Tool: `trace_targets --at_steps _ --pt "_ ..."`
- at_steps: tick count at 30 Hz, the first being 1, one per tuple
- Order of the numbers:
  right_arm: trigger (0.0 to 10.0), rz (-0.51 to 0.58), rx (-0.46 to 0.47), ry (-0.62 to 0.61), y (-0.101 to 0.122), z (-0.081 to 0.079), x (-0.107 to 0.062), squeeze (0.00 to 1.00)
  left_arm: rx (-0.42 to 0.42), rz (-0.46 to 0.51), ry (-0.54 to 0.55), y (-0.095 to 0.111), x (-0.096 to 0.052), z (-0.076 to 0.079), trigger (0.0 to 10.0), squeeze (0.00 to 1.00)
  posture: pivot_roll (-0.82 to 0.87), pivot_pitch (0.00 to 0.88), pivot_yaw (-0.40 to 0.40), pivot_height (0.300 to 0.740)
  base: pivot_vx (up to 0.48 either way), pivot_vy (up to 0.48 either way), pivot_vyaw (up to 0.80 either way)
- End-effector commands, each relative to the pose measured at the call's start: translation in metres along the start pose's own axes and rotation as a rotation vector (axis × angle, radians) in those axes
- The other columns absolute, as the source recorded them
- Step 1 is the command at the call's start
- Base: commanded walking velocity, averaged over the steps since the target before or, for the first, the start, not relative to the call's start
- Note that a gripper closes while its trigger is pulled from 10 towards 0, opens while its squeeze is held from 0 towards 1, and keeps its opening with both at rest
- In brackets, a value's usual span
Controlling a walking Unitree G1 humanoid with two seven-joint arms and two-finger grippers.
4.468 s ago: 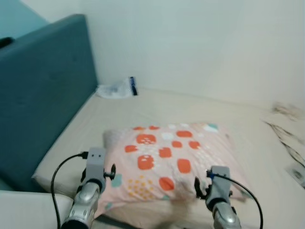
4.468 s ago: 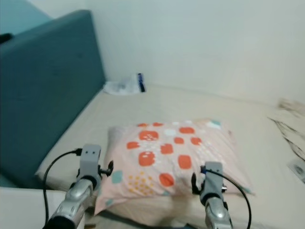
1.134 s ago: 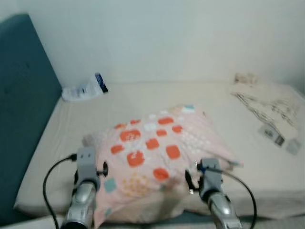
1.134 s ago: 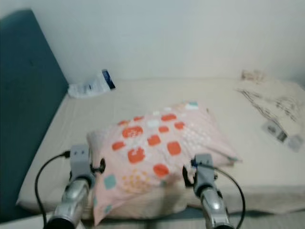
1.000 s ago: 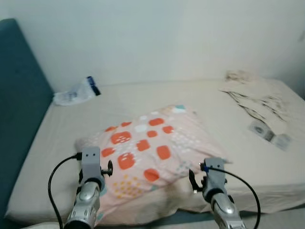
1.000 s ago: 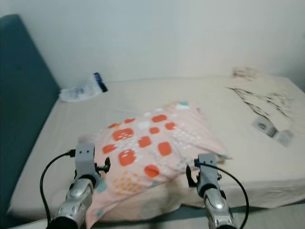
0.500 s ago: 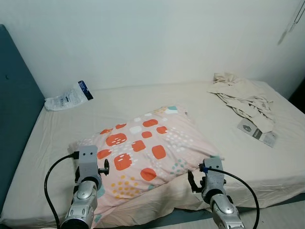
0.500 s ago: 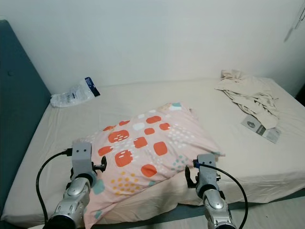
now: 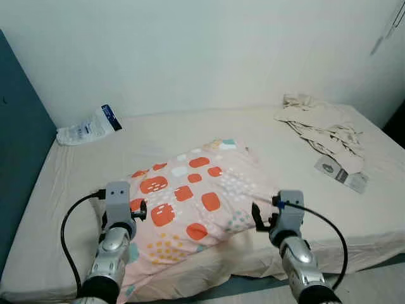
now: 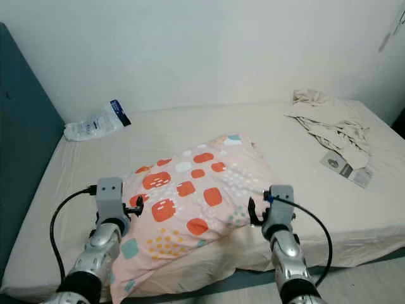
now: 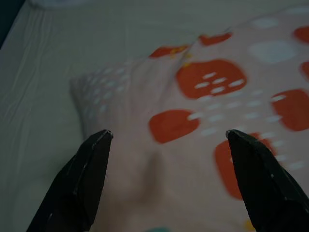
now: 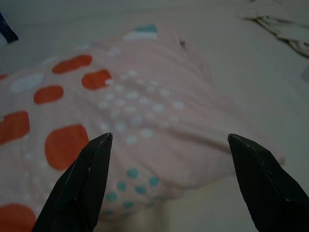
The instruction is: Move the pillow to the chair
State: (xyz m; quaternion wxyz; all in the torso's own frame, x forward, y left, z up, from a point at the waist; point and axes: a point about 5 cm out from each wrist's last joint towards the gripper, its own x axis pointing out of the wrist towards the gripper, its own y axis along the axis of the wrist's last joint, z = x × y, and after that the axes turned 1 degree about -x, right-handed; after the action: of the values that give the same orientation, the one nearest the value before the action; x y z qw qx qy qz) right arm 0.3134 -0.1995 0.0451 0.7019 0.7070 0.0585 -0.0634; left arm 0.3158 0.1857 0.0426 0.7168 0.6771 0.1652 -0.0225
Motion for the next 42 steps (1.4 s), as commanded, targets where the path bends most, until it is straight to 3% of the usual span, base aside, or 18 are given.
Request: trace_targets --at_steps 1,11,15,17,22,36,40,42 --pt "10.0 -0.022 0.006 -0.015 -0.002 0.004 0.0 0.0 -0.004 -0.046 0.034 -0.007 0.001 -0.008 10.0 0.0 -0.01 0.106 -0.01 0.705 0.0 0.0 0.0" --pt "10.0 -0.015 -0.024 0.003 0.005 0.003 0.006 0.0 -0.086 -0.022 0.101 0.009 0.009 -0.006 10.0 0.0 0.0 0.104 -0.013 0.66 0.0 0.0 0.0" --pt "10.0 -0.012 -0.03 0.01 0.006 0.0 0.006 0.0 -0.063 -0.007 0.056 0.012 0.01 0.001 10.0 0.0 0.0 0.104 -0.008 0.66 0.0 0.0 0.0" --pt "10.0 0.032 0.026 0.014 0.007 0.001 0.004 0.0 -0.027 -0.01 0.023 0.012 0.01 0.004 10.0 0.0 0.0 0.106 -0.006 0.645 0.0 0.0 0.0" --pt "10.0 -0.012 -0.011 0.001 0.002 0.003 0.003 0.0 -0.01 -0.01 -0.004 0.011 0.01 0.006 10.0 0.0 0.0 0.103 -0.002 0.635 0.0 0.0 0.0" --pt "10.0 -0.005 0.016 0.037 -0.001 -0.003 0.001 0.0 -0.039 -0.03 0.016 0.012 0.012 -0.001 10.0 0.0 0.01 0.108 0.003 0.58 0.0 0.0 0.0" --pt "10.0 0.004 0.017 0.022 0.003 -0.002 0.003 0.0 -0.119 0.029 0.066 0.029 0.017 -0.01 10.0 0.0 0.01 0.11 0.007 0.58 0.0 0.0 0.0" --pt "10.0 0.048 0.07 0.034 0.009 -0.002 0.004 0.0 -0.149 0.081 0.084 0.04 0.019 -0.015 10.0 0.0 0.01 0.11 0.008 0.57 0.0 0.0 0.0"
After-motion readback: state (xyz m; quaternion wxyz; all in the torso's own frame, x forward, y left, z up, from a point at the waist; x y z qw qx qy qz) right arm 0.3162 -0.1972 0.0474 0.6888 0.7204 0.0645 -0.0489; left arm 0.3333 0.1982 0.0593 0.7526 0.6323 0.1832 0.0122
